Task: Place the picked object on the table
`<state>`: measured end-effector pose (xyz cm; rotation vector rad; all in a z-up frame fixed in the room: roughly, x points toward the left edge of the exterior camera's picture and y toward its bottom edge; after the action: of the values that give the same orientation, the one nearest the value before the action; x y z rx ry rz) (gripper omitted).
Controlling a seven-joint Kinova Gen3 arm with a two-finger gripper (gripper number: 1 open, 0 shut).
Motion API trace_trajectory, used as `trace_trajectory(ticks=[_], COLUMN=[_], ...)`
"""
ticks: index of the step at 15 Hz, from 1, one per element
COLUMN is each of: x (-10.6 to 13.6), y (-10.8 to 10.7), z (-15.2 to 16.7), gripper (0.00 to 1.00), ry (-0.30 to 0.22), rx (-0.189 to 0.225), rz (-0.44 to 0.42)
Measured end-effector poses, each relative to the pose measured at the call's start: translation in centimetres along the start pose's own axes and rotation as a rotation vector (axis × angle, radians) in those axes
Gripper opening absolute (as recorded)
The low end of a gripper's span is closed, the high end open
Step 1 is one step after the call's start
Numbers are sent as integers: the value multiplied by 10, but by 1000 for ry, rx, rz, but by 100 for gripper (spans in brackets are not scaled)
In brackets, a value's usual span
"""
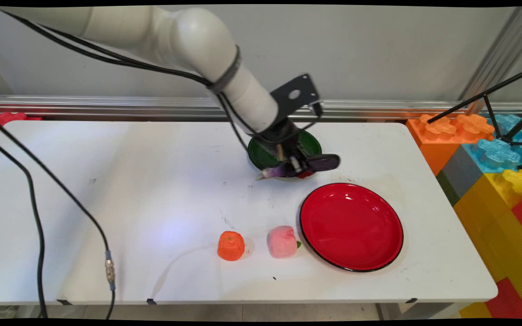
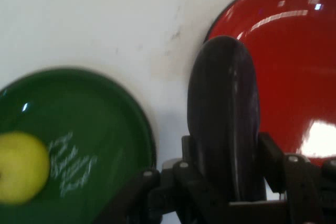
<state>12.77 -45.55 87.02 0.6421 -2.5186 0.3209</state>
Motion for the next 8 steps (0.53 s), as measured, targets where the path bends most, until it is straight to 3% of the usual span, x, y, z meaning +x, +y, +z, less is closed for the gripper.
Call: trace_trajectory(ticks=[8], x=[-51], y=[-16], z=[-9], gripper=[0], ry=[-90], rx=[-16], rz=[-69])
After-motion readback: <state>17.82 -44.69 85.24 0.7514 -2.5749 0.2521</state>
